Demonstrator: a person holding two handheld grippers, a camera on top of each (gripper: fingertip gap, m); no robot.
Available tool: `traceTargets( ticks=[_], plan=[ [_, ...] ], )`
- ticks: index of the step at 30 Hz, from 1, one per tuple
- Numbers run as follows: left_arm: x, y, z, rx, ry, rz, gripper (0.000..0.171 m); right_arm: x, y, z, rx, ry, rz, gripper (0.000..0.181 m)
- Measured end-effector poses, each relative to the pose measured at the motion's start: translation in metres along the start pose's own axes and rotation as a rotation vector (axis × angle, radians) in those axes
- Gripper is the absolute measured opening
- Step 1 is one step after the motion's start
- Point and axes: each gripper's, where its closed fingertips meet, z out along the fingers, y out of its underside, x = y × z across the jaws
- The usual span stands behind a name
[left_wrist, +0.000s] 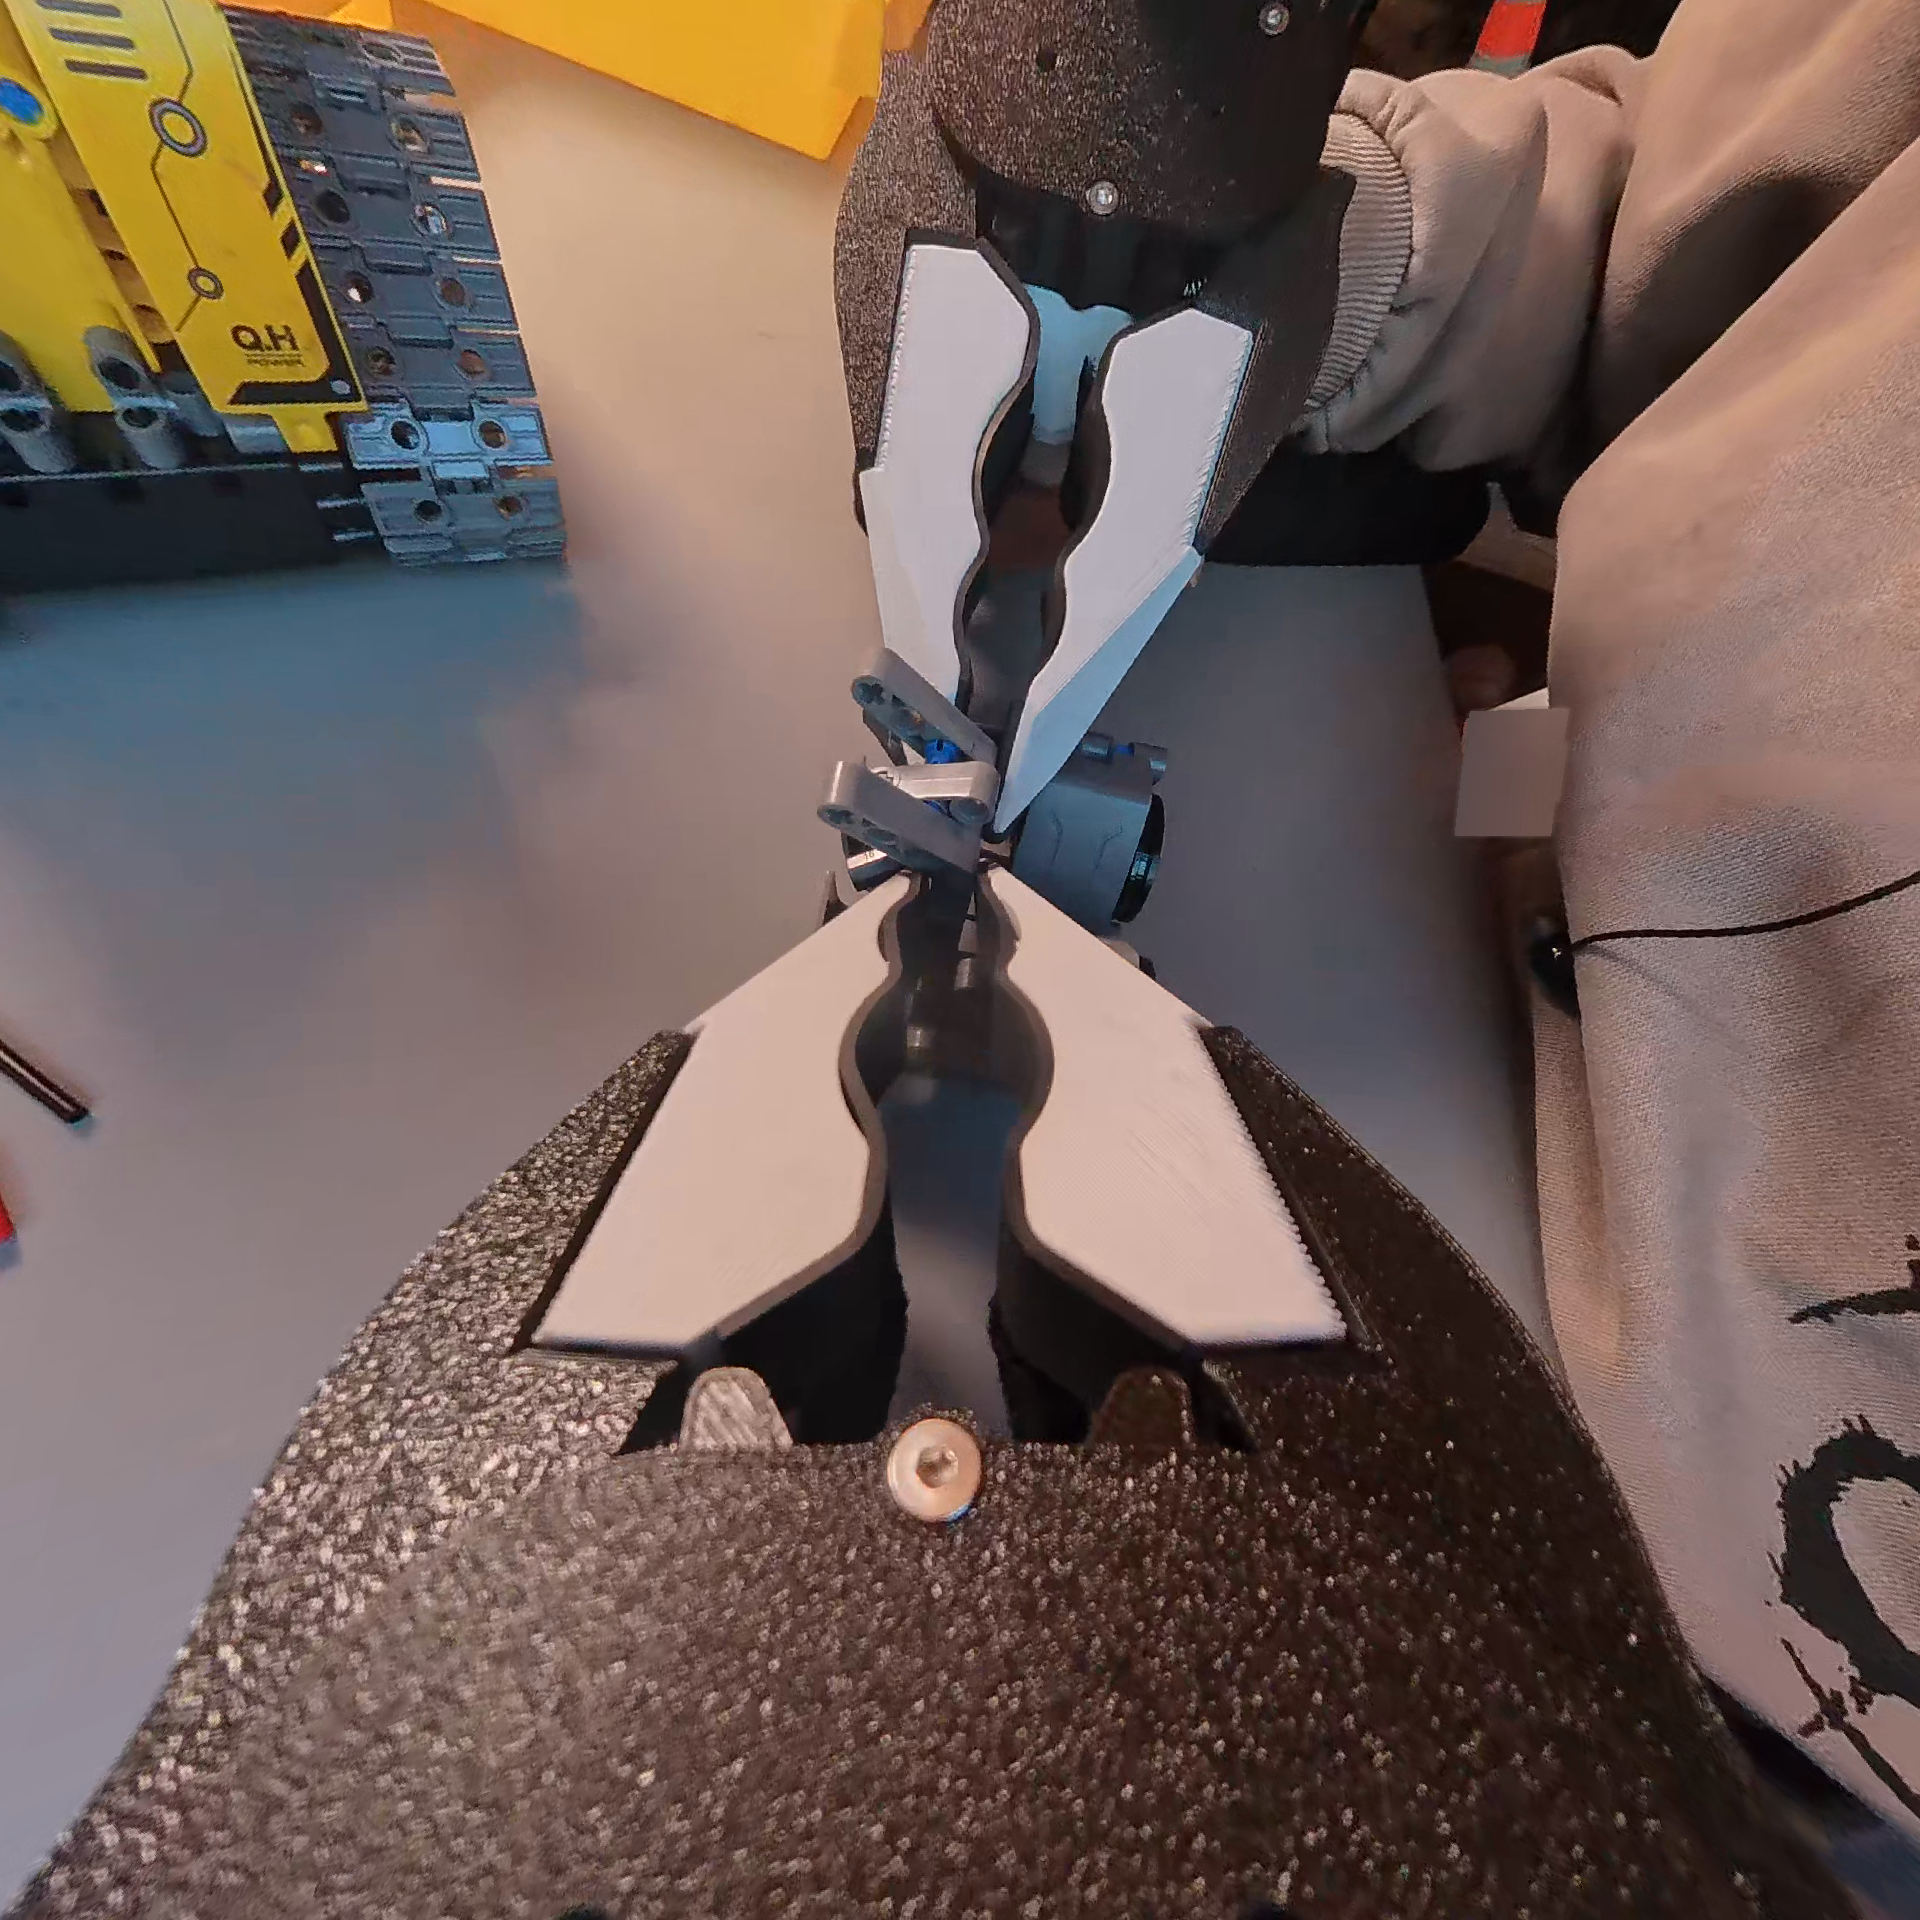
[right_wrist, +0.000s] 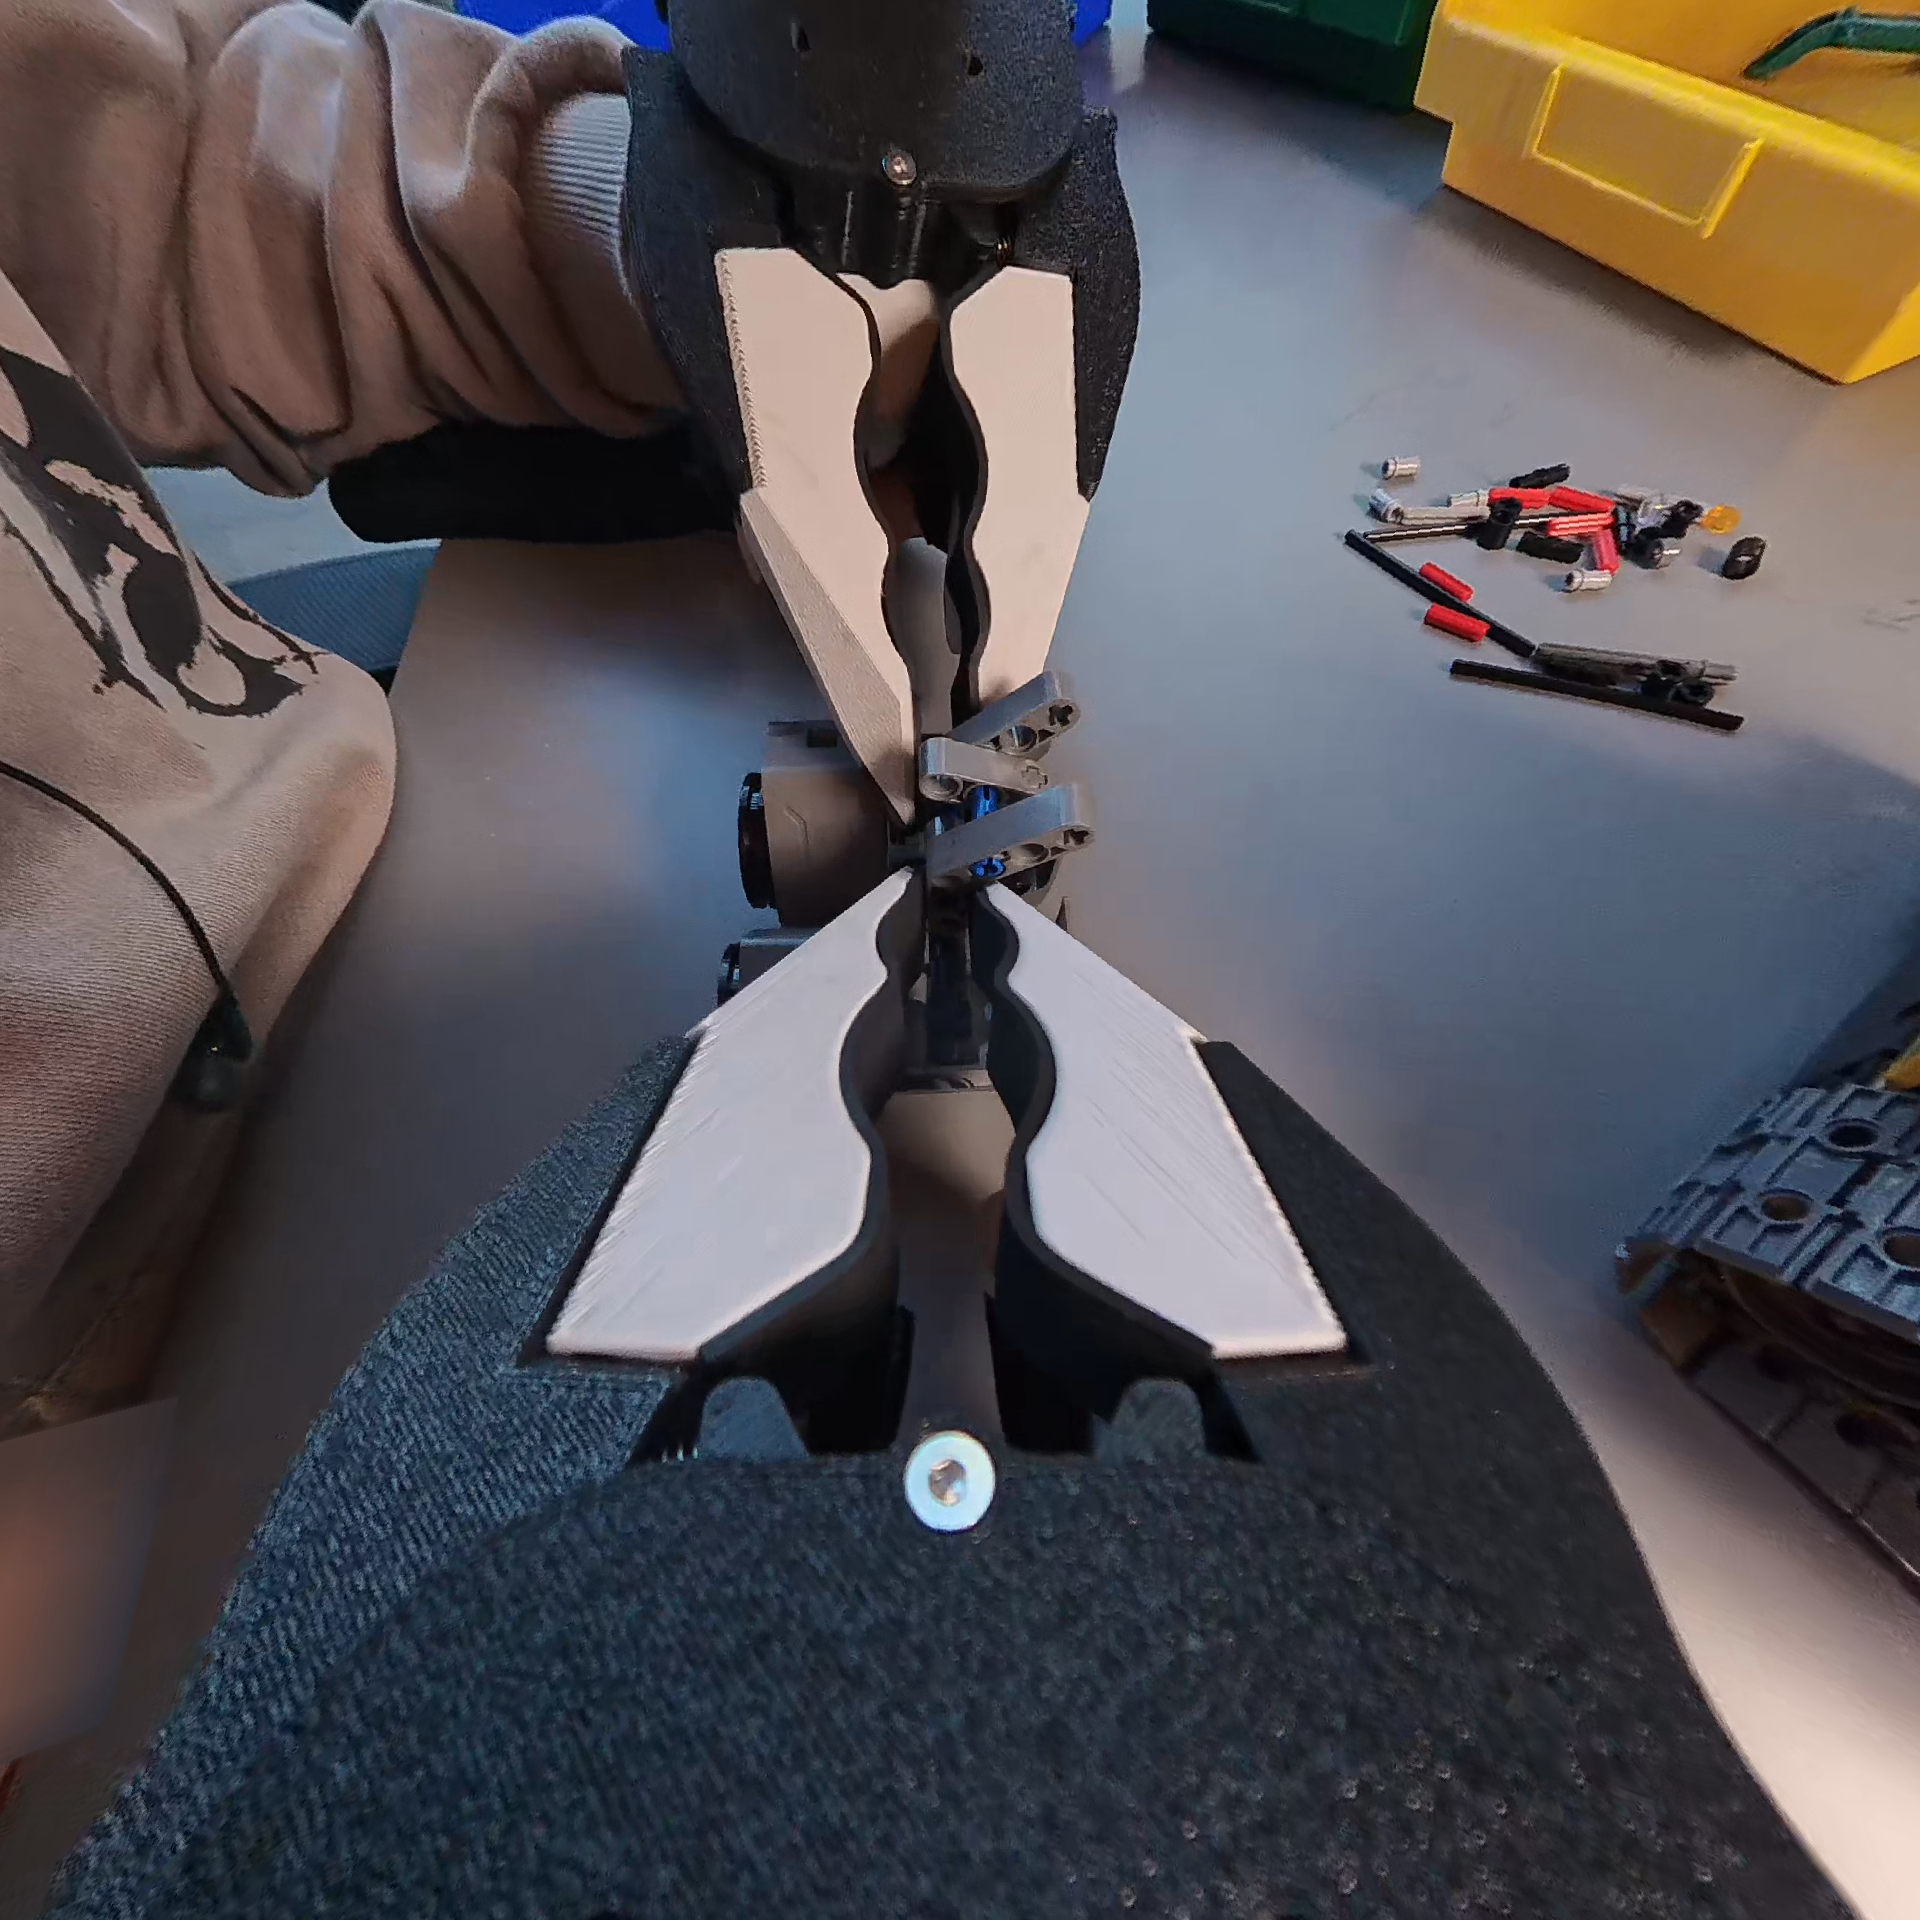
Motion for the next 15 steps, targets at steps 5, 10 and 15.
traceTargets(
  ticks=[5, 10, 15],
  plan=[
    [-0.0031, -0.0006, 0.0039, -0.005, -0.045, 0.013, 0.007, 0.0024, 0.0011, -0.0016, 0.003, 0.009, 0.002, 0.006],
    [-0.0023, 0.0022, 0.0026, -0.04, -0.039, 0.081, 0.005, 0.0007, 0.001, -0.0009, -0.01, -0.005, -0.026, 0.007],
    [0.0031, 0.0038, -0.0002, -0.027, 0.029, 0.069, 0.006, -0.0051, -0.0005, -0.003, 0.01, -0.056, -0.002, 0.007]
  ],
)
